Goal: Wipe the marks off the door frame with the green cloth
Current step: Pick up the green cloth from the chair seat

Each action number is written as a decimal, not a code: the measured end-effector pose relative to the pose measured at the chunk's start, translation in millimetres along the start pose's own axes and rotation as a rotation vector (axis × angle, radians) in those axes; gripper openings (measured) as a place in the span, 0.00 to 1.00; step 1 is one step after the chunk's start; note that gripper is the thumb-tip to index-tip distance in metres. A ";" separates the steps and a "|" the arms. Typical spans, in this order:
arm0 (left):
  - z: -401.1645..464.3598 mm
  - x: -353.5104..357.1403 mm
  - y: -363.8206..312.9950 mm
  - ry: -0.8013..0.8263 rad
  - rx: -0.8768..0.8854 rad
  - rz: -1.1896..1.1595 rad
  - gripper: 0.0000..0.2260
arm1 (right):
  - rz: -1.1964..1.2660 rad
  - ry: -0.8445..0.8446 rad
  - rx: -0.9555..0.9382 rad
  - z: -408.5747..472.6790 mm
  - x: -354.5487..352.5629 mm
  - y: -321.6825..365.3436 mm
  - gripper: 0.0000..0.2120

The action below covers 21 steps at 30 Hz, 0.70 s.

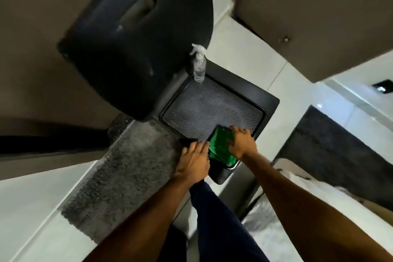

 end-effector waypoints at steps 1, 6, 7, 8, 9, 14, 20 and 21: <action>9.0 10.3 -6.8 0.059 0.005 0.006 0.28 | -0.014 0.025 0.035 4.6 7.4 -7.3 0.28; 49.6 30.6 -19.9 0.062 0.029 -0.055 0.28 | -0.044 0.026 0.103 23.0 30.2 -31.5 0.32; 58.8 28.9 -19.8 0.022 0.027 -0.060 0.28 | -0.056 0.025 0.109 26.7 30.9 -34.3 0.32; 68.8 26.3 -18.8 -0.028 0.015 -0.059 0.29 | -0.079 0.019 0.114 29.8 31.0 -35.8 0.32; 79.9 26.1 -17.6 -0.058 -0.001 -0.056 0.30 | -0.110 0.026 0.124 33.8 33.0 -37.5 0.33; 103.7 26.4 -6.7 0.071 -0.013 0.009 0.34 | -0.122 0.025 0.080 34.6 33.9 -33.8 0.29; 65.9 8.2 9.0 0.033 0.004 -0.245 0.19 | 0.240 0.148 -0.050 1.6 35.9 -27.6 0.19; 55.4 4.6 14.2 0.046 -0.034 -0.309 0.19 | 0.293 0.141 -0.082 -4.1 33.1 -22.0 0.17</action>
Point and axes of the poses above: each hand's wrist, its own z-axis towards the middle knuckle, its own x-axis out of the palm, y = z × x, the point moved 3 cm from there along z, towards the middle knuckle, and after that the axes turned 1 degree about -x, right-handed, at the moved point
